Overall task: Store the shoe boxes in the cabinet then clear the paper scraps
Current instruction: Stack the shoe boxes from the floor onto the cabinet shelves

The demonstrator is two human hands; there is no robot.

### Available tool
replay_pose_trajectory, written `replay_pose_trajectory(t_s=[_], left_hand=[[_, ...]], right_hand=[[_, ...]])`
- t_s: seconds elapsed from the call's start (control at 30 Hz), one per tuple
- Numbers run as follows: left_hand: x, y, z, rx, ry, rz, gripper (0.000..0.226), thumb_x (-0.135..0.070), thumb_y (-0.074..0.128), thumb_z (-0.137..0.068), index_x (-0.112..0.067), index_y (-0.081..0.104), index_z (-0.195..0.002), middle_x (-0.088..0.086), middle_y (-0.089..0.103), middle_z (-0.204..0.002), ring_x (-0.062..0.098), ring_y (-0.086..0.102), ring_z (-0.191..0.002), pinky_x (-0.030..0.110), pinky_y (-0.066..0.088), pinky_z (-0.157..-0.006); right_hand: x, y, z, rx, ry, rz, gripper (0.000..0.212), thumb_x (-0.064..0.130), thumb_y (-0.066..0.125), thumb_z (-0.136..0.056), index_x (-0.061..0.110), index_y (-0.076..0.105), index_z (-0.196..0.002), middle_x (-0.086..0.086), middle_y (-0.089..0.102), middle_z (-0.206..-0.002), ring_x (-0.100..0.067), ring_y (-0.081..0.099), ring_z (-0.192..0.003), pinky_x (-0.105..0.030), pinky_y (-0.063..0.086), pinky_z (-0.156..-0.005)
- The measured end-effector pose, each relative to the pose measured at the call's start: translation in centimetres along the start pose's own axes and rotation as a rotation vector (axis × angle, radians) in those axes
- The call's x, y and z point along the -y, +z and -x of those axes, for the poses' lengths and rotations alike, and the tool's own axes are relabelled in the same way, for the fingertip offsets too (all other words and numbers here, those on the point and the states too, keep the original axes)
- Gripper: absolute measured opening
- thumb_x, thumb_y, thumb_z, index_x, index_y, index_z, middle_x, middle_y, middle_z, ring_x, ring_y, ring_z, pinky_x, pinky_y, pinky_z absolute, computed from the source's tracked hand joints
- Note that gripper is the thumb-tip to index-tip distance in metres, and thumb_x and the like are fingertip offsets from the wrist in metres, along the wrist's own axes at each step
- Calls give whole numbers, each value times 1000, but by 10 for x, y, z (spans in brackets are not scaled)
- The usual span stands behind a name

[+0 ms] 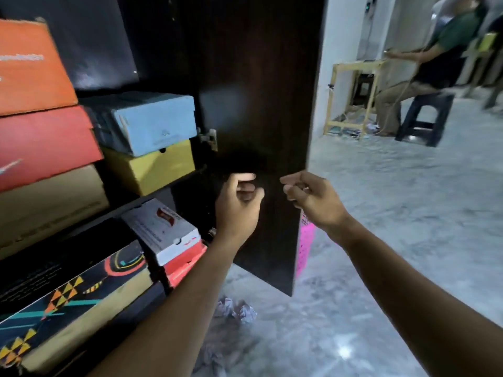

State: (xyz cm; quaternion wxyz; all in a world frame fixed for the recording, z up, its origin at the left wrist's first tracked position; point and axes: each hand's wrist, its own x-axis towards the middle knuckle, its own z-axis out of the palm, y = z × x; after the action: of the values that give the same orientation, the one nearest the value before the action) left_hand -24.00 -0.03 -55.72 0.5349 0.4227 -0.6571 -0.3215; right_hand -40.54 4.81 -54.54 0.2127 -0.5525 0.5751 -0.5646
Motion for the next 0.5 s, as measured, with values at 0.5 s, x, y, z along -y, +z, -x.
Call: replay_pose_trajectory(t_s=[0.5], left_hand=[[9,335,244,803,-251,35,13,-22,71,-93,-34,69,-99,-1,72,-105,12,71,-96,28,56,-83]], right_hand=[[-199,-334,263,-442,525,276,16,17,65,-93,30,74,-92,3,76,-92,-13,71,-80,-26,53,-72]])
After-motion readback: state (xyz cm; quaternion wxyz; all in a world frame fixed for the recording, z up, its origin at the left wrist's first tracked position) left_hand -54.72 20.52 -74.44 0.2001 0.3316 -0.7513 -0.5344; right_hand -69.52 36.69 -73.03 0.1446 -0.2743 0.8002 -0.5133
